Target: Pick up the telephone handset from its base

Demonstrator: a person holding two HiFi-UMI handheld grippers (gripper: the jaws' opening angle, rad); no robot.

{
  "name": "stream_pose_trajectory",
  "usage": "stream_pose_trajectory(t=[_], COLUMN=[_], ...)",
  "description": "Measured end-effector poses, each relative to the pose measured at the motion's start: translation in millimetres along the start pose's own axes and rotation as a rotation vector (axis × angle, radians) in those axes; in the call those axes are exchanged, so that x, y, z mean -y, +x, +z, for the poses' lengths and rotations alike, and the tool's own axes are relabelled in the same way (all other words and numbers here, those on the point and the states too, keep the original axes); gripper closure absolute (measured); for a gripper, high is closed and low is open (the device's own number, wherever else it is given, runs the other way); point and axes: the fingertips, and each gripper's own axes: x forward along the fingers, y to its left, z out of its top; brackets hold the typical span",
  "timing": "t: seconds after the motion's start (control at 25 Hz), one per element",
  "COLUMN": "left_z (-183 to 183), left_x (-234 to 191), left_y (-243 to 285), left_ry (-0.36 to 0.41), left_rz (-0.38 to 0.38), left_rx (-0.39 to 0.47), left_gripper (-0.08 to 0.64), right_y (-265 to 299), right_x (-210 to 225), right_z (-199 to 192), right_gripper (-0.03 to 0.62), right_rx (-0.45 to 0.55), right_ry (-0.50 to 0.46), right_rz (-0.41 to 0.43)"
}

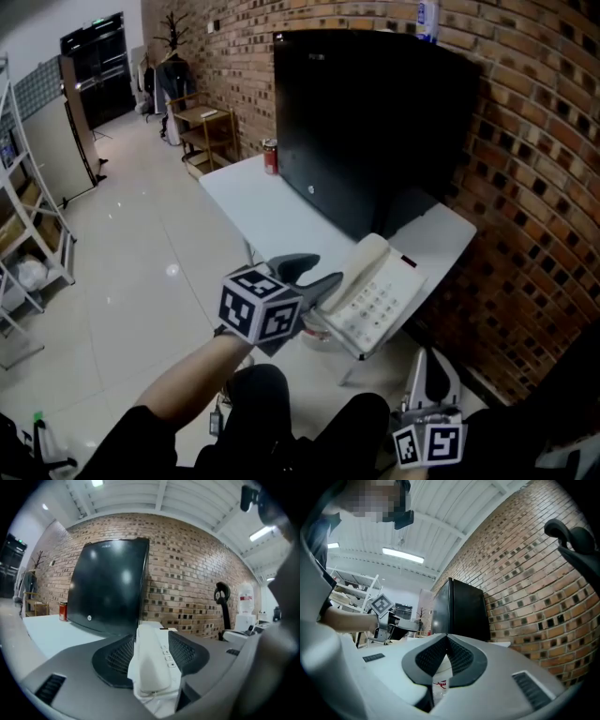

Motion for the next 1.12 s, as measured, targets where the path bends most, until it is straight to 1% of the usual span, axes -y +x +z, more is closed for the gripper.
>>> stream_pose_trajectory(t=[0.04,0.12,0.16,0.28,0.32,0.4,0.48,0.64,0.72,0.76,0.8,0.92,1.12], left_z=[-1,-4,-7,-18,-22,-28,-33,-41,-43,-43,-43,-41,-39], left_x=[-3,-7,-7,2,2,-4,-8,-9,-8,-7,-6,-6,-7], left_y=[10,30,39,57,61,70,77,87,91,93,94,95,92], left_ry=[0.017,0.025,0.02,0.002,0.009,0.045,0.063,0.052,0.051,0.051,0.055,0.061,0.006], left_rz=[0.017,0.043,0.043,0.007,0.01,0.043,0.059,0.062,0.068,0.071,0.075,0.085,0.102], left_rx=[-0.033,-0.088,-0.116,-0.222,-0.256,-0.311,-0.348,-0.379,-0.383,-0.382,-0.38,-0.37,-0.332], left_gripper=[0.328,0.328,0.312,0.235,0.229,0.229,0.229,0.23,0.254,0.281,0.311,0.325,0.337], right_y=[0,0,0,-3,-3,-3,-3,-6,-8,-8,-9,-9,-9], right_x=[2,4,5,9,11,14,15,18,22,24,26,30,31], right_z=[-1,-2,-2,-2,-2,-3,-4,-9,-9,-10,-11,-13,-14], right_gripper=[0.581,0.581,0.581,0.581,0.581,0.581,0.581,0.581,0.581,0.581,0.581,0.581,0.581], right_rx=[-0.002,-0.003,-0.004,-0.003,-0.001,0.002,0.002,-0.001,0.003,0.005,0.005,0.004,0.0], right_ry=[0.002,0.004,0.004,0.004,0.006,0.012,0.017,0.032,0.039,0.042,0.047,0.055,0.058], right_rz=[-0.003,-0.006,-0.006,-0.008,-0.01,-0.012,-0.01,-0.01,-0.012,-0.016,-0.02,-0.026,-0.02])
